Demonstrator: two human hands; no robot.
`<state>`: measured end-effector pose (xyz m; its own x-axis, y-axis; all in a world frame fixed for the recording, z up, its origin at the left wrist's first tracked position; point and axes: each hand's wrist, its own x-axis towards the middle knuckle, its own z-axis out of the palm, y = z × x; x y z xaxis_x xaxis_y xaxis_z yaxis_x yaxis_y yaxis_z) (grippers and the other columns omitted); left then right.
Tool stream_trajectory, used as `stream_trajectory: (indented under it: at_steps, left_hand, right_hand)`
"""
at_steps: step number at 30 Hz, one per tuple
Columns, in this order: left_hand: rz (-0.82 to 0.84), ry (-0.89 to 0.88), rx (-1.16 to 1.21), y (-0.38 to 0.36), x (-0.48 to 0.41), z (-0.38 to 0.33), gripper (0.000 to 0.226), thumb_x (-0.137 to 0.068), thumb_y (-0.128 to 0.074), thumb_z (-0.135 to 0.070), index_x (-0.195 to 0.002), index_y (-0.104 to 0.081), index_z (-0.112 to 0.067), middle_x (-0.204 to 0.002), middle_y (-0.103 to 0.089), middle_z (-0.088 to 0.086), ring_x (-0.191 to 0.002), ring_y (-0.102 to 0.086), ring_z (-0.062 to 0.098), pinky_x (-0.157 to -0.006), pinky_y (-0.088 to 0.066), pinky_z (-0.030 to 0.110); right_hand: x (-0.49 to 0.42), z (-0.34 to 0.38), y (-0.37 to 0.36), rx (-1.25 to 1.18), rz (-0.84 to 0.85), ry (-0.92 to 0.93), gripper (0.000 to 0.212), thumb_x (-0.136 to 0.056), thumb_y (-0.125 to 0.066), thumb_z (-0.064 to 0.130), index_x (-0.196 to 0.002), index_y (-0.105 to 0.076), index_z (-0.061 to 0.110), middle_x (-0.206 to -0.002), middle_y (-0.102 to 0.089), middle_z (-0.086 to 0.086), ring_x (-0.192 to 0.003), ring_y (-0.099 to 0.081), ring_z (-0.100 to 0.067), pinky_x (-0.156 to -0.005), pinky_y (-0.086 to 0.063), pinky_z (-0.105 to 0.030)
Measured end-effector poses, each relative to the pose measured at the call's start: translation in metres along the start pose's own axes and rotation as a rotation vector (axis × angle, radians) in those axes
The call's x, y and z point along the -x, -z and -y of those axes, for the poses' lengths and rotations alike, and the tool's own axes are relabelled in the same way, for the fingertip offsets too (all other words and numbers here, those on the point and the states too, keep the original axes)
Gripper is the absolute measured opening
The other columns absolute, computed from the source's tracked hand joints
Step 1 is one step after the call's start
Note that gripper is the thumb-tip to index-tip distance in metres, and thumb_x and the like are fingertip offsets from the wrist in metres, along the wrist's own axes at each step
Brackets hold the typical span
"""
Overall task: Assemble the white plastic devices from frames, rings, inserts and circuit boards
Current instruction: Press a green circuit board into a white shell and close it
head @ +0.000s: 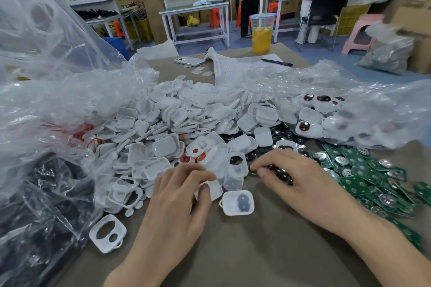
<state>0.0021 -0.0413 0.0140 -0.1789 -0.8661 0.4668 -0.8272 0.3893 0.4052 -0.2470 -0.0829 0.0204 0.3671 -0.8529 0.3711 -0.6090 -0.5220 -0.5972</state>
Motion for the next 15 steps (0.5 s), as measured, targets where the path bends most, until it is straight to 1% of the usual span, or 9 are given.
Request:
stream_trajectory:
  at_steps: [2, 3, 4, 6, 7, 8, 10, 13, 15]
  left_hand:
    - [0.048, 0.058, -0.089, -0.005, -0.001, 0.004, 0.019, -0.099, -0.053, -0.032, -0.114, -0.065, -0.029, -0.119, -0.057, -0.013, -0.106, -0.051, 0.014, -0.096, -0.029, 0.026]
    - [0.069, 0.087, -0.111, -0.007, -0.003, 0.006, 0.019, -0.098, -0.055, -0.033, -0.114, -0.065, -0.029, -0.119, -0.057, -0.013, -0.107, -0.050, 0.016, -0.095, -0.026, 0.025]
    - [0.078, 0.109, -0.117, -0.009, -0.005, 0.008, 0.018, -0.096, -0.057, -0.034, -0.112, -0.065, -0.030, -0.116, -0.058, -0.013, -0.107, -0.049, 0.016, -0.096, -0.026, 0.025]
    - [0.069, 0.126, -0.124, -0.011, -0.012, 0.013, 0.014, -0.096, -0.060, -0.033, -0.106, -0.067, -0.028, -0.110, -0.060, -0.013, -0.107, -0.050, 0.017, -0.098, -0.029, 0.029]
    - [0.056, 0.127, -0.138, -0.011, -0.017, 0.016, 0.012, -0.096, -0.060, -0.032, -0.104, -0.068, -0.027, -0.107, -0.061, -0.012, -0.107, -0.050, 0.018, -0.099, -0.032, 0.031]
    - [0.041, 0.133, -0.154, -0.011, -0.022, 0.019, 0.012, -0.096, -0.060, -0.031, -0.102, -0.068, -0.026, -0.105, -0.061, -0.011, -0.106, -0.051, 0.019, -0.100, -0.033, 0.033]
    - [0.011, 0.152, -0.187, -0.011, -0.032, 0.026, 0.012, -0.097, -0.059, -0.030, -0.100, -0.069, -0.023, -0.100, -0.063, -0.008, -0.103, -0.052, 0.022, -0.100, -0.034, 0.036]
    - [-0.027, 0.160, -0.237, -0.011, -0.047, 0.033, 0.015, -0.097, -0.060, -0.027, -0.100, -0.070, -0.017, -0.096, -0.065, -0.004, -0.098, -0.054, 0.026, -0.095, -0.035, 0.037]
    - [-0.042, 0.161, -0.242, -0.011, -0.052, 0.037, 0.015, -0.097, -0.060, -0.026, -0.101, -0.070, -0.015, -0.096, -0.066, -0.002, -0.098, -0.054, 0.027, -0.094, -0.036, 0.037]
  right_hand:
    - [-0.001, -0.004, 0.001, 0.103, -0.082, -0.029, 0.022, -0.097, -0.053, 0.038, -0.116, -0.065, 0.037, -0.118, -0.059, 0.028, -0.119, -0.049, 0.003, -0.102, -0.030, -0.008]
    - [-0.002, -0.005, 0.001, 0.168, -0.084, -0.060, 0.029, -0.097, -0.053, 0.039, -0.124, -0.063, 0.035, -0.128, -0.056, 0.023, -0.127, -0.043, -0.001, -0.109, -0.026, -0.012]
    - [-0.002, -0.007, 0.001, 0.241, -0.056, -0.107, 0.039, -0.096, -0.050, 0.045, -0.133, -0.058, 0.034, -0.139, -0.051, 0.016, -0.136, -0.036, -0.006, -0.116, -0.021, -0.018]
    - [-0.001, -0.009, -0.003, 0.385, 0.059, -0.214, 0.057, -0.095, -0.040, 0.059, -0.148, -0.040, 0.037, -0.157, -0.032, 0.007, -0.149, -0.017, -0.015, -0.124, -0.007, -0.031]
    - [-0.002, -0.011, -0.004, 0.441, 0.117, -0.253, 0.063, -0.094, -0.034, 0.064, -0.151, -0.032, 0.039, -0.162, -0.023, 0.006, -0.151, -0.010, -0.015, -0.124, 0.000, -0.034]
    - [-0.002, -0.013, -0.004, 0.471, 0.150, -0.275, 0.064, -0.093, -0.030, 0.067, -0.152, -0.028, 0.040, -0.164, -0.016, 0.006, -0.152, -0.006, -0.015, -0.123, 0.003, -0.035]
    - [-0.005, -0.014, -0.003, 0.462, 0.137, -0.296, 0.060, -0.095, -0.033, 0.065, -0.150, -0.034, 0.040, -0.164, -0.017, 0.008, -0.151, -0.009, -0.015, -0.123, -0.004, -0.034]
    - [-0.008, -0.013, -0.004, 0.439, 0.077, -0.310, 0.047, -0.099, -0.043, 0.054, -0.142, -0.048, 0.036, -0.159, -0.029, 0.008, -0.148, -0.021, -0.017, -0.122, -0.018, -0.036]
    - [-0.008, -0.012, -0.005, 0.433, 0.041, -0.307, 0.040, -0.100, -0.047, 0.047, -0.137, -0.054, 0.033, -0.155, -0.036, 0.007, -0.145, -0.027, -0.018, -0.120, -0.022, -0.036]
